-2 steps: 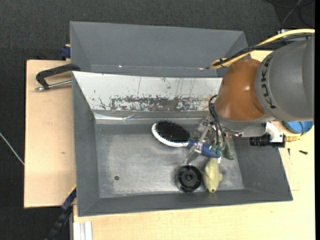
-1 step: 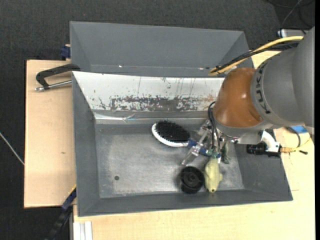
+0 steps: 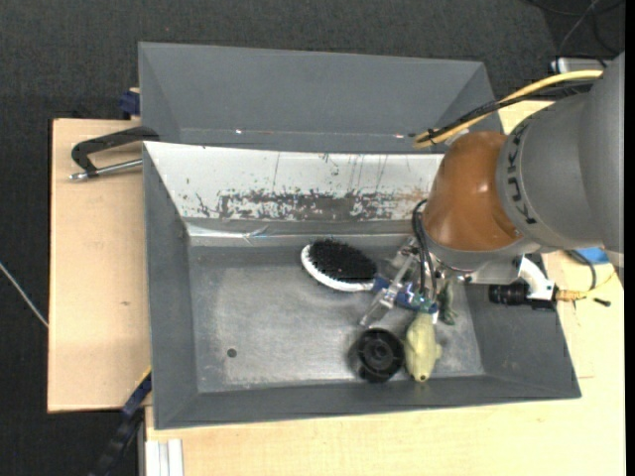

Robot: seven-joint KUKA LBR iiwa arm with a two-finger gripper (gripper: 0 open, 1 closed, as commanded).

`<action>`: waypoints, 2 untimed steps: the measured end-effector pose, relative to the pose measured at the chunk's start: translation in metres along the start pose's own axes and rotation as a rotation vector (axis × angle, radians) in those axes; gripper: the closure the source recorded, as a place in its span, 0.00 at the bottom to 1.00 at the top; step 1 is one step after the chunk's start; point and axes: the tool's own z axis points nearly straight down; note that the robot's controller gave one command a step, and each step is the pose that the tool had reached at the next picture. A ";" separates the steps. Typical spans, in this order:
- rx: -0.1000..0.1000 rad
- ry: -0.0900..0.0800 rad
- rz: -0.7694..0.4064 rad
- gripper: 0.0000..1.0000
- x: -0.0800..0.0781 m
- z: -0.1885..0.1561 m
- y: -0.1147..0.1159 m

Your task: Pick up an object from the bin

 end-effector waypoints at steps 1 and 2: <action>0.000 -0.001 0.000 1.00 -0.001 0.000 0.000; -0.001 -0.003 -0.002 1.00 -0.002 -0.096 0.002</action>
Offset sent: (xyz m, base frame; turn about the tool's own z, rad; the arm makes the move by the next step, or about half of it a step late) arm 0.0000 0.0000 0.0000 0.0000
